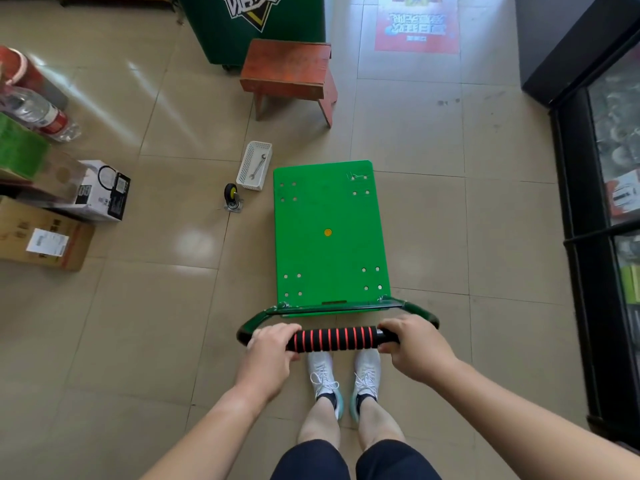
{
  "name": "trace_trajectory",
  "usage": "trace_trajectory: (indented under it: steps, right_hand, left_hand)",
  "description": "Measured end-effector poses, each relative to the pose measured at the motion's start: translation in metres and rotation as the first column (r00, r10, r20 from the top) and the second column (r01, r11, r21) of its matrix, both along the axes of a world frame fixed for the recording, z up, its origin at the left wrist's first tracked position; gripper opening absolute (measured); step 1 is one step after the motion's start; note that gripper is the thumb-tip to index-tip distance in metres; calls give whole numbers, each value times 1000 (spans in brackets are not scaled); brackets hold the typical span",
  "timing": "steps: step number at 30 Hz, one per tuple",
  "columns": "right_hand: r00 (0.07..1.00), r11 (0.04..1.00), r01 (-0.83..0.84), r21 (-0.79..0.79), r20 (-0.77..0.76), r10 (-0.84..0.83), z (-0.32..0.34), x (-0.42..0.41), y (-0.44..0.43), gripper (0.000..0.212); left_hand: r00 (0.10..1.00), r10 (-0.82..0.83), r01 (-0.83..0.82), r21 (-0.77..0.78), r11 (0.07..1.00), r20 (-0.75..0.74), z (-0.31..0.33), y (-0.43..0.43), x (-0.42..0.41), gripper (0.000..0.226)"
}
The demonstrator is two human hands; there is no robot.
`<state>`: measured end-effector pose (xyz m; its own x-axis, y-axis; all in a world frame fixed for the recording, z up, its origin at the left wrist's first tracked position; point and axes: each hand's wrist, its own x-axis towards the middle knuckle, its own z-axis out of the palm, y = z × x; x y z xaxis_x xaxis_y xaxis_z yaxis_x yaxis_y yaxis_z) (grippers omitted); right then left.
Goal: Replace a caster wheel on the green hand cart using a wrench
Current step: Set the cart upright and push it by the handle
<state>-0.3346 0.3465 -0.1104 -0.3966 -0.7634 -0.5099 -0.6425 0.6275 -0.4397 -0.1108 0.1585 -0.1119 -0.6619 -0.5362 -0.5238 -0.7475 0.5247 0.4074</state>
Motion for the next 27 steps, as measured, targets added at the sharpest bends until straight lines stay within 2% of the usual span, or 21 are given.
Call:
trace_trajectory:
  steps: [6, 13, 20, 24, 27]
  right_hand:
    - [999, 1000, -23, -16, 26, 24, 2, 19, 22, 19]
    - [995, 998, -60, -2, 75, 60, 3, 28, 36, 20]
    - [996, 999, 18, -33, 87, -15, -2, 7, 7, 27]
    - [994, 991, 97, -89, 65, -91, -8, -14, -20, 34]
    - [992, 981, 122, -151, 30, -119, -9, -34, -47, 31]
  left_hand:
    - [999, 46, -46, 9, 999, 3, 5, 22, 20, 50]
    - [1000, -15, 13, 60, 998, 25, 9, 28, 31, 51]
    - [998, 52, -50, 39, 998, -42, 5, 4, 8, 51]
    - [997, 35, -34, 22, 999, -67, 4, -27, -21, 52]
    - [997, 20, -21, -10, 1000, -74, 3, -55, -46, 50]
